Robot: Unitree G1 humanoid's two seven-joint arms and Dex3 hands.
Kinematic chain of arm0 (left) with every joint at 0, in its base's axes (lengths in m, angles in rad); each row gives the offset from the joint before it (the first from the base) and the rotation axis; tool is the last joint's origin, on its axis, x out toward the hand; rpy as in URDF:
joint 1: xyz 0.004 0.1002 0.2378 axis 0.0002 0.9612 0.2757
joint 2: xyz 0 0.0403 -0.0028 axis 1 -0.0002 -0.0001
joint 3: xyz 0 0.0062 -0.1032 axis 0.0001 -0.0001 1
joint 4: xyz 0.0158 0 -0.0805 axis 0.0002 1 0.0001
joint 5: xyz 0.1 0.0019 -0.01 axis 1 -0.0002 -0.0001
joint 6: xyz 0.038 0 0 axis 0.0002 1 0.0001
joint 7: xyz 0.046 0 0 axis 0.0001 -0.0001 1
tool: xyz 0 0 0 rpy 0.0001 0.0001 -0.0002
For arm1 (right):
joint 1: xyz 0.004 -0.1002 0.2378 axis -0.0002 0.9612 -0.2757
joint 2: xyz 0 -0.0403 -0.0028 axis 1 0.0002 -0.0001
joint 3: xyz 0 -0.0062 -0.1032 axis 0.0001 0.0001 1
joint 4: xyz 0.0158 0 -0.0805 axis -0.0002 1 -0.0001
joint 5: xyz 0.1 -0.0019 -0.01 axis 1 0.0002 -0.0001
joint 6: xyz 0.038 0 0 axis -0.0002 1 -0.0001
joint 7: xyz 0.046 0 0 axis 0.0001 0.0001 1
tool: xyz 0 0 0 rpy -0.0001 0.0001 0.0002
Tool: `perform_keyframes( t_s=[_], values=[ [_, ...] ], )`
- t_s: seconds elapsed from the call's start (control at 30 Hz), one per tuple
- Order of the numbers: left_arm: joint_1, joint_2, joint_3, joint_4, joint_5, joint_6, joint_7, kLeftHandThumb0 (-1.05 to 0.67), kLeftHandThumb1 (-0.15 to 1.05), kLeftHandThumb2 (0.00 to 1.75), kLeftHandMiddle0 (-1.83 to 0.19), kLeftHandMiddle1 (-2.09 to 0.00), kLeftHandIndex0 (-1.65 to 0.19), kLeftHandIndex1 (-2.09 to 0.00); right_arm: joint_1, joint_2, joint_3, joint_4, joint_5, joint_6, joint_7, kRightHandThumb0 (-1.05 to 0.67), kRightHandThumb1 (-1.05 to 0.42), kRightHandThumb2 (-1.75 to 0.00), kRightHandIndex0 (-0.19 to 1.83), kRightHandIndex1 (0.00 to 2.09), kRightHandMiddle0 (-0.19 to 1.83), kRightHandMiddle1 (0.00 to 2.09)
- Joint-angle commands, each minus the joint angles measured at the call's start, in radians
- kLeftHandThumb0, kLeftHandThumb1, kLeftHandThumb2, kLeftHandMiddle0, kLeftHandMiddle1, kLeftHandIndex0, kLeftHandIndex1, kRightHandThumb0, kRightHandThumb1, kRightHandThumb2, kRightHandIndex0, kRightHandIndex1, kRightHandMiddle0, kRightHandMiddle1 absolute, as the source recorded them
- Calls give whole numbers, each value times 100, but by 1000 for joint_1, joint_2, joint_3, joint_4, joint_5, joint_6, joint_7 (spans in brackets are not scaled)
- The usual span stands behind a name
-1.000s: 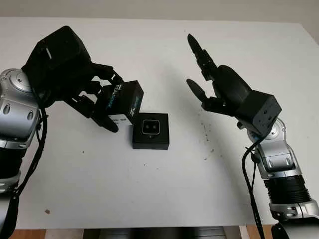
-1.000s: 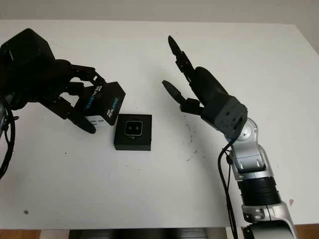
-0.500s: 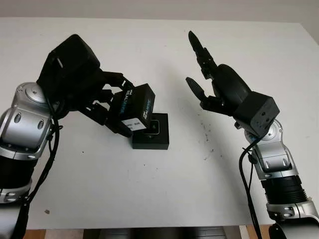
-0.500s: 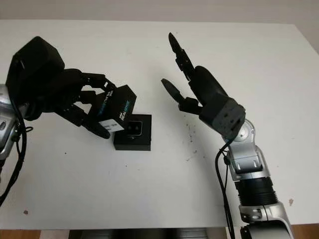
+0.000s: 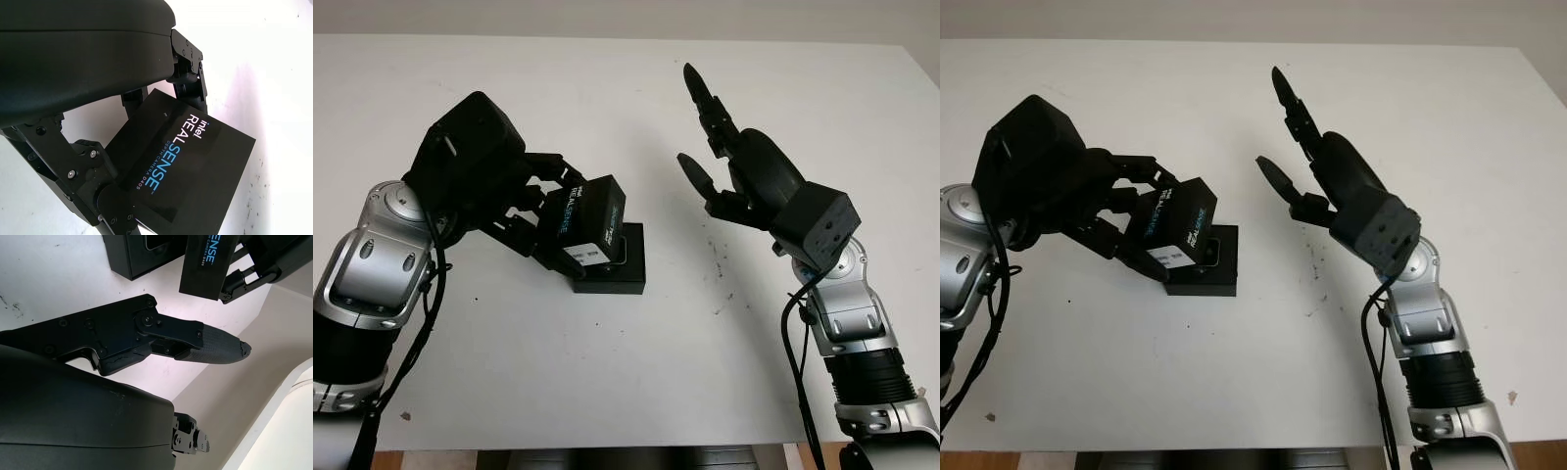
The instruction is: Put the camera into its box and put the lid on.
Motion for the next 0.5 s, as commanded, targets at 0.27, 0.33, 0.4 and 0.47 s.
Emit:
perform_keyframes(
  t_s=[0.27, 0.33, 0.4, 0.47],
  values=[
    [16, 2, -22, -42, -14, 36, 10, -15, 93, 5, -32, -156, -31, -155, 10, 6, -1, -26, 2, -1, -10, -79, -105, -63, -19, 0, -19, 1],
    [18, 1, -25, -41, -17, 43, 9, -15, 93, 5, -32, -155, -31, -154, 11, 6, 1, -24, -4, -4, -14, -79, -105, -63, -19, 0, -19, 1],
    [15, -5, -30, -43, -19, 70, 17, -16, 93, 5, -32, -154, -31, -154, 13, 4, 3, -29, -10, -3, -17, -79, -105, -63, -19, 0, -19, 2],
    [13, -11, -33, -45, -20, 83, 26, -16, 93, 6, -33, -155, -32, -154, 14, 4, 4, -35, -13, 5, -19, -80, -105, -63, -19, 0, -19, 2]
  ],
)
